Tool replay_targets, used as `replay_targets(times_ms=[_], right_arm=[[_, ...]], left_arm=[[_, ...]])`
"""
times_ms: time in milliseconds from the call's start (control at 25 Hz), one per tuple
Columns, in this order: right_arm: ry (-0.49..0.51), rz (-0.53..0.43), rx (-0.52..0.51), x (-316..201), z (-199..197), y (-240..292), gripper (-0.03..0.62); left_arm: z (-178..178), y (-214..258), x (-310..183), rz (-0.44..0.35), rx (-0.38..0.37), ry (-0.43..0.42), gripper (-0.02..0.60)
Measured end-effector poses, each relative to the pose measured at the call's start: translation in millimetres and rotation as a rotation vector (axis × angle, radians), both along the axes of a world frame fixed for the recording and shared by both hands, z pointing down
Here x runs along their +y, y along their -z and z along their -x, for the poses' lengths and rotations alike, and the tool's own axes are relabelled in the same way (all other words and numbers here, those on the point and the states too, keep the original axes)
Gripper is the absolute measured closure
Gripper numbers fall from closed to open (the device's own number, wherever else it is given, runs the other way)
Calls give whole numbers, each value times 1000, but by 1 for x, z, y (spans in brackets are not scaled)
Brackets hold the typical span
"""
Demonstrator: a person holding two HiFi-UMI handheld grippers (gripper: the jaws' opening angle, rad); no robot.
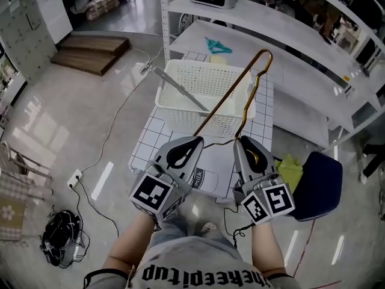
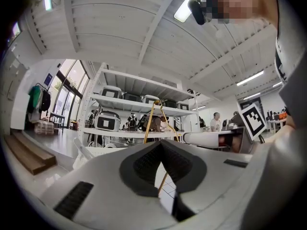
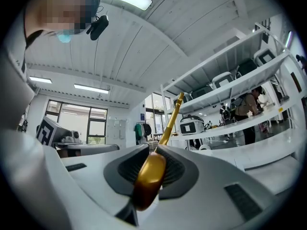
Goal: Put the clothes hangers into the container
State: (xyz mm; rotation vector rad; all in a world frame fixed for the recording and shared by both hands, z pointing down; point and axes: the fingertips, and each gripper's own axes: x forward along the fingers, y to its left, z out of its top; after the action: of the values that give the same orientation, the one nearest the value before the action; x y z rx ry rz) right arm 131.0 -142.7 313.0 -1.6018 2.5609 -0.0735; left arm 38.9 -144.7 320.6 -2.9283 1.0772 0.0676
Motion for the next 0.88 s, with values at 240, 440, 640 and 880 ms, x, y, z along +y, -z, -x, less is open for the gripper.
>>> replay_targets(times_ms=[240, 440, 640, 880], right_arm=[[-41, -8, -3, -13, 7, 8, 545], [-65, -20, -9, -24, 12, 16, 545], [-85, -34, -23, -34, 17, 25, 545], [-103, -62, -28, -45, 29, 39, 545]], left_arm=[[11, 1, -14, 6, 10, -33, 558], [20, 2, -26, 6, 20, -54, 558], [28, 3, -36, 1, 24, -73, 558], [42, 6, -45, -9, 28, -92, 558]])
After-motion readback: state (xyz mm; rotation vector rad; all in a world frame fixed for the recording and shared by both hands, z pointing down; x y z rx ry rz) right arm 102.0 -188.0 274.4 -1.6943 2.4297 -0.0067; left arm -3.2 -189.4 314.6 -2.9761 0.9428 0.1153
